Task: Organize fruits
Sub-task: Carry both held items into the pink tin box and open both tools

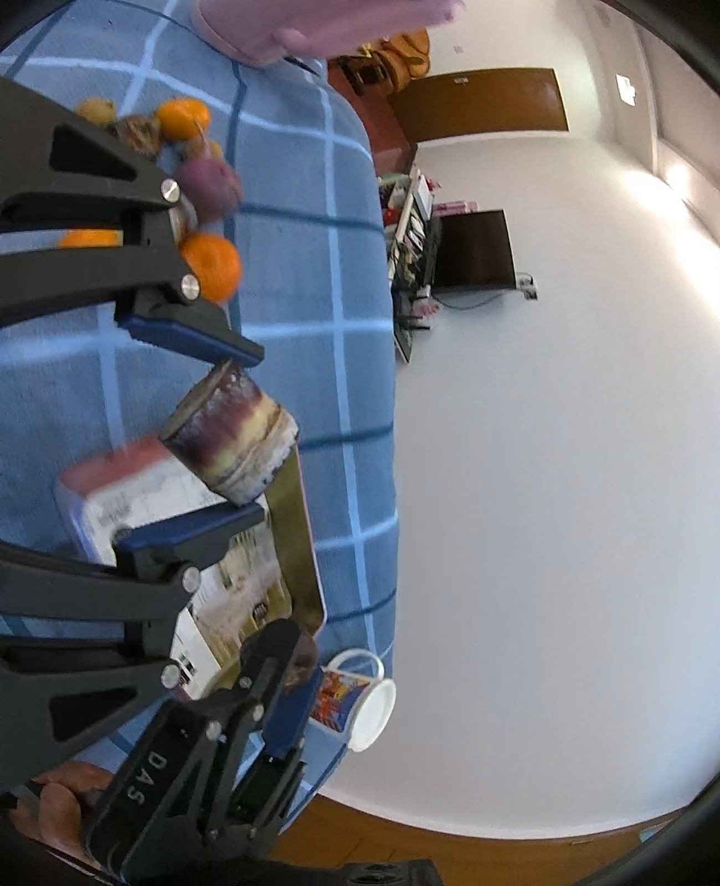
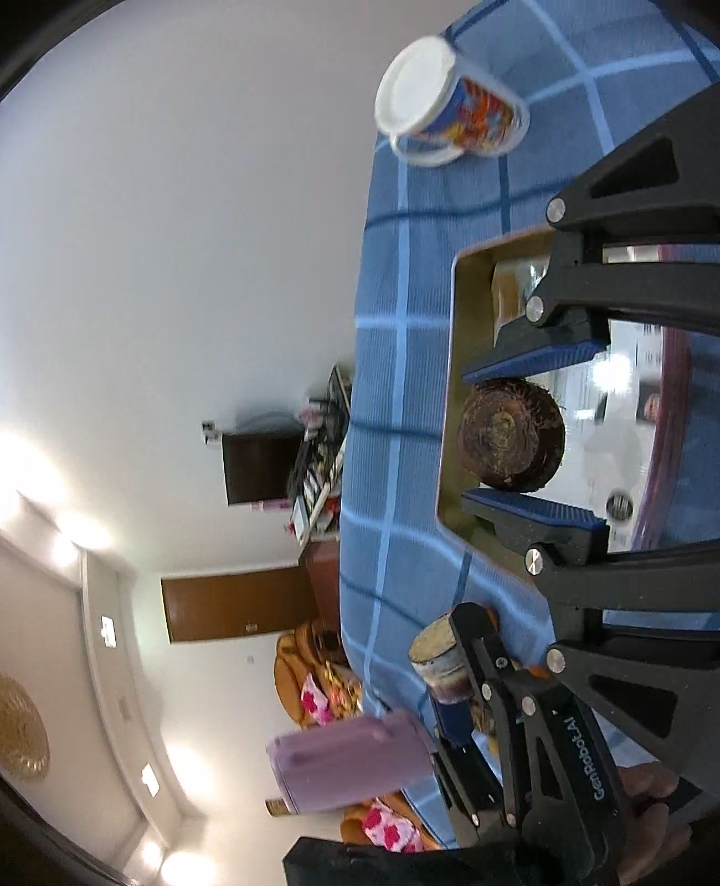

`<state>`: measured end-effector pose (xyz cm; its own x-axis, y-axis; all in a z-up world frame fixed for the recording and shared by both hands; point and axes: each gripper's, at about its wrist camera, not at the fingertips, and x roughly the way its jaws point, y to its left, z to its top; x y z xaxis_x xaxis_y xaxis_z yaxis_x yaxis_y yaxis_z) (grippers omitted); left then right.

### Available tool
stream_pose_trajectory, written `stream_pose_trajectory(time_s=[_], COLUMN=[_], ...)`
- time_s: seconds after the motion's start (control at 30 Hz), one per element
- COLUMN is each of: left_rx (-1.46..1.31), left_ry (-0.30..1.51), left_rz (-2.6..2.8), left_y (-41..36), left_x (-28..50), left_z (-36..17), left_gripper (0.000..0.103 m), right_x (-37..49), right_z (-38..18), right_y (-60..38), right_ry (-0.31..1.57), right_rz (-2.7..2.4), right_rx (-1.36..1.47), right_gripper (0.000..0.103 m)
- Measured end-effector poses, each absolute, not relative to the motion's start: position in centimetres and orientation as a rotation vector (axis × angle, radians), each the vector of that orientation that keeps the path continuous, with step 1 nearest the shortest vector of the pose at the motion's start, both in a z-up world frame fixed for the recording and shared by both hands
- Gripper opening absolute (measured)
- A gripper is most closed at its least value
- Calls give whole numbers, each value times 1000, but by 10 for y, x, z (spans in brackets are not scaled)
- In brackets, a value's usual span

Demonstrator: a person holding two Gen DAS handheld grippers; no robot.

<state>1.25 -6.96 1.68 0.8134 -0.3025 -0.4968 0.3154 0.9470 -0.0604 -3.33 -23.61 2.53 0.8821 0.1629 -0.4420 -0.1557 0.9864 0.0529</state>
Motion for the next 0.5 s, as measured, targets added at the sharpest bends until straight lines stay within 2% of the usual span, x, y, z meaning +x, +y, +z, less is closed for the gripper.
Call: stream_pose_trajectory(time_s=[0.5], left_rx=[105], left_ry=[625], left_rz=[-347], left_y=[-138], left_x=[24], left_z=[-13], left_gripper=[52], right_x=[-16], right_z=[1], right_y=[-279], right_ry=[589], right_rz=[30], right_rx=[11], right_gripper=[42])
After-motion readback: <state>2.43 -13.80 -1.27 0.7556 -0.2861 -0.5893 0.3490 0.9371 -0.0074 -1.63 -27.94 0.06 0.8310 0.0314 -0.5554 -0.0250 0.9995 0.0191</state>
